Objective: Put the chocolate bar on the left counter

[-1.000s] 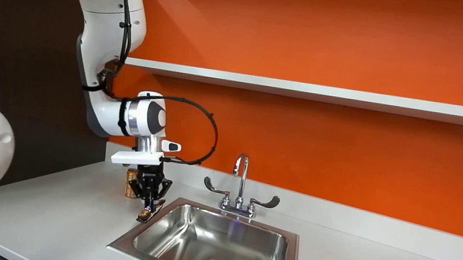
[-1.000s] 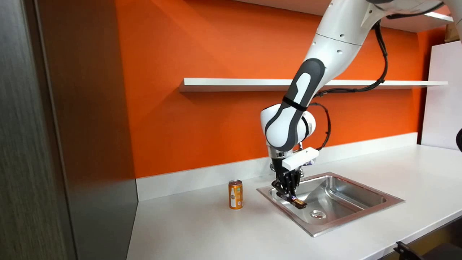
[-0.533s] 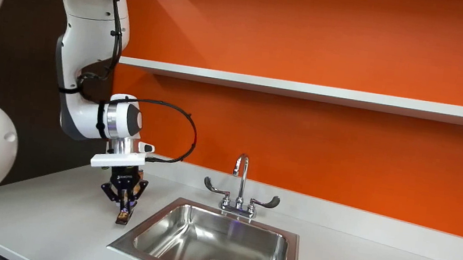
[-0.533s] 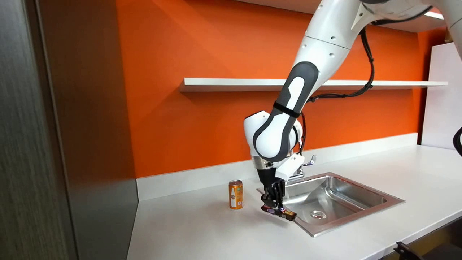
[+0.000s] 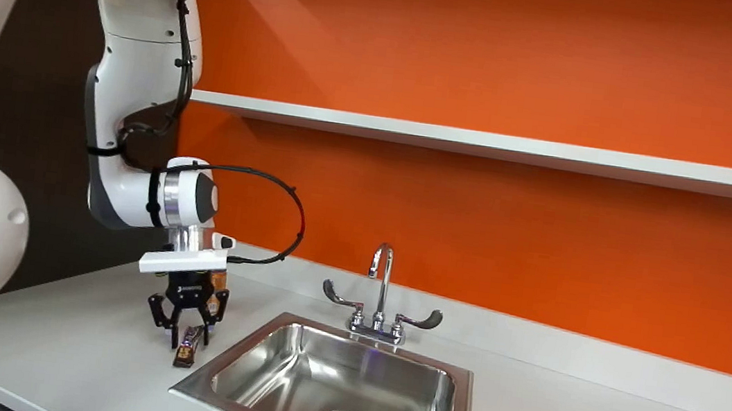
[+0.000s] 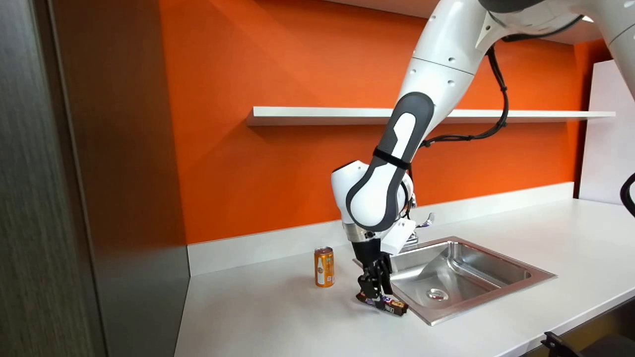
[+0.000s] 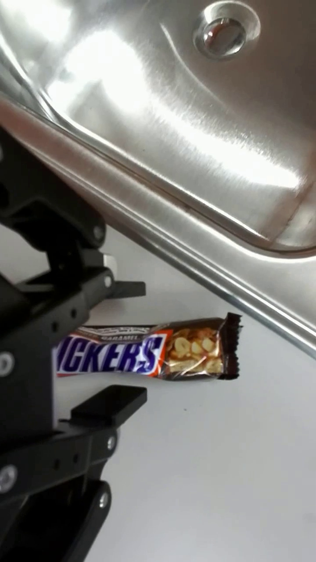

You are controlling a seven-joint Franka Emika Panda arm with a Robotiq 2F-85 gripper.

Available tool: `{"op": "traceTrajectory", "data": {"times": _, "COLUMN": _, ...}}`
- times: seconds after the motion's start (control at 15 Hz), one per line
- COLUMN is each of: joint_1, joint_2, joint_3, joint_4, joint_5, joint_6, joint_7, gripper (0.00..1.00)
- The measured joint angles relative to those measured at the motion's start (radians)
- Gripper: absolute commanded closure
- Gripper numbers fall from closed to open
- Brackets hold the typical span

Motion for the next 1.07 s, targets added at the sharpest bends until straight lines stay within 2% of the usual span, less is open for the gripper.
{"op": "traceTrajectory", "data": {"times": 0.13, "joint_1": -0.006, "joint_2": -0.008, "joint_3": -0.006, "joint_4": -0.001, "joint_5": 0.000, "joint_6": 0.003, "joint_7": 0.000, "gripper": 0.00}}
{"op": "traceTrajectory", "data": {"times": 0.4, "joint_1": -0.038, "joint_2": -0.051, "joint_3": -0.009, "joint_4": -0.017, "joint_5": 0.052, "joint_6": 0.003, "joint_7": 0.003, "gripper": 0.00}}
{"op": "traceTrajectory", "data": {"times": 0.73, "joint_1": -0.072, "joint_2": -0.114, "joint_3": -0.009, "joint_4": -0.055, "joint_5": 0.176, "joint_6": 0.003, "joint_7": 0.005, "gripper": 0.00}}
{"op": "traceTrajectory", "data": {"times": 1.07, "joint_1": -0.094, "joint_2": -0.165, "joint_3": -0.016, "joint_4": -0.083, "joint_5": 0.280, "joint_6": -0.075, "joint_7": 0.069, "gripper": 0.00}}
